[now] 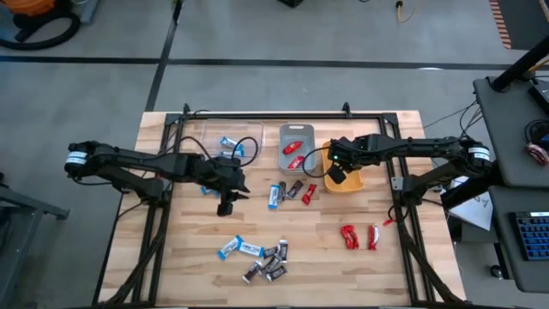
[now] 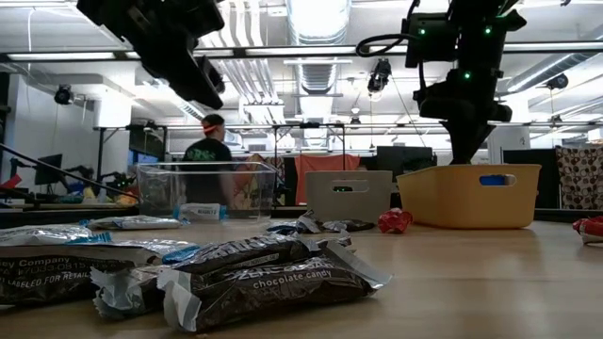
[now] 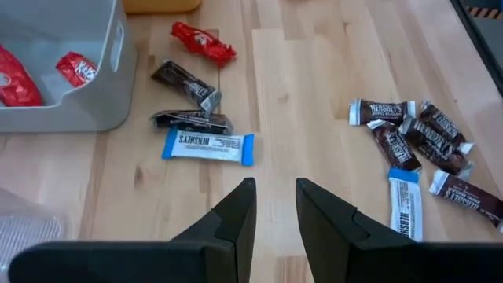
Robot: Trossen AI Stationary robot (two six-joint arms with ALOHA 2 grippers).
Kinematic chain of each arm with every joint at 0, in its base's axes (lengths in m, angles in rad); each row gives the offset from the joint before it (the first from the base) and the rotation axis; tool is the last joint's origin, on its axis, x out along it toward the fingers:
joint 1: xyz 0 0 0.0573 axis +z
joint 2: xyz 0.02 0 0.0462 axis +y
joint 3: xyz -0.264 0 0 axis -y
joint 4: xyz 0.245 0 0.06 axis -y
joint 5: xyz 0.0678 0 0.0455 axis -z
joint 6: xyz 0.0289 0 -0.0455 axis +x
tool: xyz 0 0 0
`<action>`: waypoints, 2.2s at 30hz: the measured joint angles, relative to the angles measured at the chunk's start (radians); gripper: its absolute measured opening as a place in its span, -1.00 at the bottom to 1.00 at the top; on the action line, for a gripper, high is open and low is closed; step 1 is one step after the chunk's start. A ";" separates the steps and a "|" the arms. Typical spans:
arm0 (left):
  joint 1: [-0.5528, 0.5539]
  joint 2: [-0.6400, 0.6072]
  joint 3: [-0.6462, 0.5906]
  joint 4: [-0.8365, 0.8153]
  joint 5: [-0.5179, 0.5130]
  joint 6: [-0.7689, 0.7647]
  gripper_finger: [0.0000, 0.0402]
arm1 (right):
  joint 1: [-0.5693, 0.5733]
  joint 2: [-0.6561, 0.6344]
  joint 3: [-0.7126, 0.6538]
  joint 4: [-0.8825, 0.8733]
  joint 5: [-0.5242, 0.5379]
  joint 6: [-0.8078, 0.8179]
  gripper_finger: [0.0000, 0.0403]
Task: Organize candy in baskets
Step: Put the brown chocolate into the yellow bin, then put the red chocolate into the gray bin
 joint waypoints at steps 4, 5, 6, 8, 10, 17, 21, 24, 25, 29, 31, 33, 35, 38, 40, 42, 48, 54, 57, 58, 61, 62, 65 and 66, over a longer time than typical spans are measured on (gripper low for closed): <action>0.001 -0.034 -0.004 0.000 0.000 0.019 -0.62 | 0.000 0.000 0.000 0.000 0.000 0.003 -0.73; 0.001 -0.045 -0.004 0.001 -0.003 0.021 -0.62 | 0.000 0.000 0.000 0.000 0.000 0.003 -0.68; 0.001 -0.056 -0.004 0.000 -0.017 0.022 -0.62 | 0.000 0.000 0.000 0.000 0.000 0.003 -0.62; 0.001 -0.077 -0.004 -0.004 -0.032 0.021 -0.62 | 0.000 0.000 0.000 0.001 0.000 0.005 -0.50; 0.001 -0.096 -0.004 -0.022 -0.052 0.015 -0.62 | 0.000 0.000 0.000 0.000 0.000 0.004 -0.40; 0.001 -0.138 -0.004 -0.087 -0.105 -0.096 -0.62 | 0.000 -0.003 0.053 -0.002 0.002 -0.033 -0.14; 0.000 -0.138 -0.004 -0.156 -0.105 -0.255 -0.62 | 0.000 -0.003 0.107 0.000 0.003 -0.097 -0.09; -0.009 -0.130 -0.004 -0.210 -0.105 -0.382 -0.62 | 0.000 -0.003 0.137 0.004 0.004 -0.145 -0.09; -0.016 -0.125 -0.004 -0.233 -0.105 -0.418 -0.62 | 0.000 -0.003 0.144 0.010 0.004 -0.159 -0.09; -0.067 -0.107 -0.004 -0.308 -0.104 -0.500 -0.62 | 0.003 -0.003 0.154 0.035 0.004 -0.209 -0.09; -0.093 -0.095 -0.004 -0.324 -0.104 -0.519 -0.62 | 0.012 -0.003 0.156 0.048 -0.002 -0.240 -0.09; -0.113 -0.083 -0.004 -0.321 -0.104 -0.521 -0.62 | 0.027 -0.003 0.162 0.055 -0.005 -0.257 -0.09; -0.129 -0.068 -0.004 -0.311 -0.120 -0.518 -0.62 | 0.048 -0.004 0.167 0.053 -0.005 -0.265 -0.09; -0.145 -0.043 -0.004 -0.282 -0.150 -0.510 -0.62 | 0.090 -0.003 0.182 0.052 -0.010 -0.264 -0.09; -0.149 -0.022 -0.004 -0.250 -0.151 -0.495 -0.62 | 0.119 -0.004 0.197 0.053 -0.038 -0.264 -0.09; -0.151 -0.001 -0.004 -0.220 -0.154 -0.467 -0.62 | 0.151 -0.003 0.210 0.063 -0.058 -0.271 -0.09; -0.151 0.051 -0.004 -0.164 -0.158 -0.362 -0.62 | 0.265 -0.002 0.213 0.098 -0.094 -0.452 -0.09; -0.150 0.058 -0.004 -0.164 -0.202 -0.341 -0.62 | 0.328 -0.001 0.207 0.096 -0.089 -0.635 -0.09; -0.151 0.047 -0.004 -0.165 -0.202 -0.341 -0.62 | 0.345 -0.001 0.204 0.108 -0.090 -0.714 -0.09; -0.151 0.042 -0.004 -0.165 -0.204 -0.341 -0.62 | 0.348 -0.001 0.200 0.120 -0.084 -0.732 -0.09; -0.151 0.027 -0.004 -0.166 -0.239 -0.341 -0.62 | 0.353 0.006 0.185 0.161 -0.073 -0.786 -0.09; -0.151 0.021 -0.004 -0.166 -0.259 -0.341 -0.62 | 0.354 0.012 0.181 0.178 -0.074 -0.798 -0.09; -0.151 0.003 -0.004 -0.171 -0.317 -0.341 -0.62 | 0.356 0.056 0.179 0.192 -0.075 -0.826 -0.09; -0.151 -0.005 -0.004 -0.175 -0.332 -0.341 -0.62 | 0.355 0.073 0.180 0.194 -0.075 -0.838 -0.09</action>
